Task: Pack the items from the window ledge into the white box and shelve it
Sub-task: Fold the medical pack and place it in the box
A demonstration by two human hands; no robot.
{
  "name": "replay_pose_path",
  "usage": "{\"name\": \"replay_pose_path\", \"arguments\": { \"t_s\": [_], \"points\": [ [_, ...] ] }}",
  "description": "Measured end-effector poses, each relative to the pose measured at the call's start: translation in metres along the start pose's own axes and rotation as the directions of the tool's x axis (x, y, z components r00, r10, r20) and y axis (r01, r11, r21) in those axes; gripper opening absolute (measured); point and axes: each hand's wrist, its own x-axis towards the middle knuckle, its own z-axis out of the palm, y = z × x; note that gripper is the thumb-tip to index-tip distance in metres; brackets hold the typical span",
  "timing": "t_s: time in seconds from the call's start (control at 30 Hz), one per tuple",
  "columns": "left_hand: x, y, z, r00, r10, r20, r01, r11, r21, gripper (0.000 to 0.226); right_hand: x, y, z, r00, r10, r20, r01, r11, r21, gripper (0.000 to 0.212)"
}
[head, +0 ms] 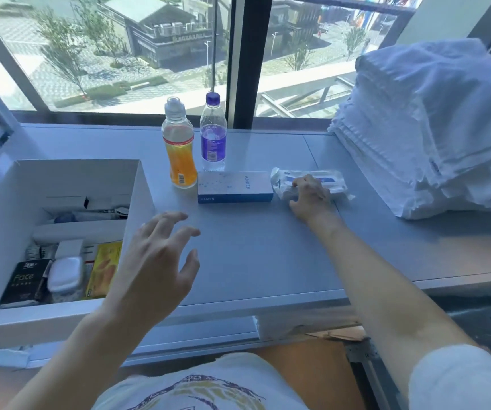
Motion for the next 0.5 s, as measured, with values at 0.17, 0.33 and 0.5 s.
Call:
{"name": "replay_pose_path", "arguments": {
  "t_s": [0.17, 0.33, 0.5],
  "points": [
    [-0.020, 0.005, -0.010, 0.999, -0.027, 0.036, 0.028, 0.999, -0.022, 0.027, 0.001, 0.006, 0.011, 0.995, 0.018, -0.097, -0.015, 0.999, 0.033, 0.022],
    [-0.026, 0.009, -0.009, 0.998, 0.001, 0.060, 0.002, 0.999, -0.053, 0.025, -0.022, 0.004, 0.017, 0.996, -0.009, -0.092, 0.012, 0.999, 0.029, 0.017],
    [-0.031, 0.017, 0.005, 0.992, 0.079, 0.101, -0.067, 0.991, -0.117, 0.025, -0.083, -0.009, 0.030, 0.991, -0.019, -0.130, 0.030, 0.996, 0.086, 0.014]
  ]
}}
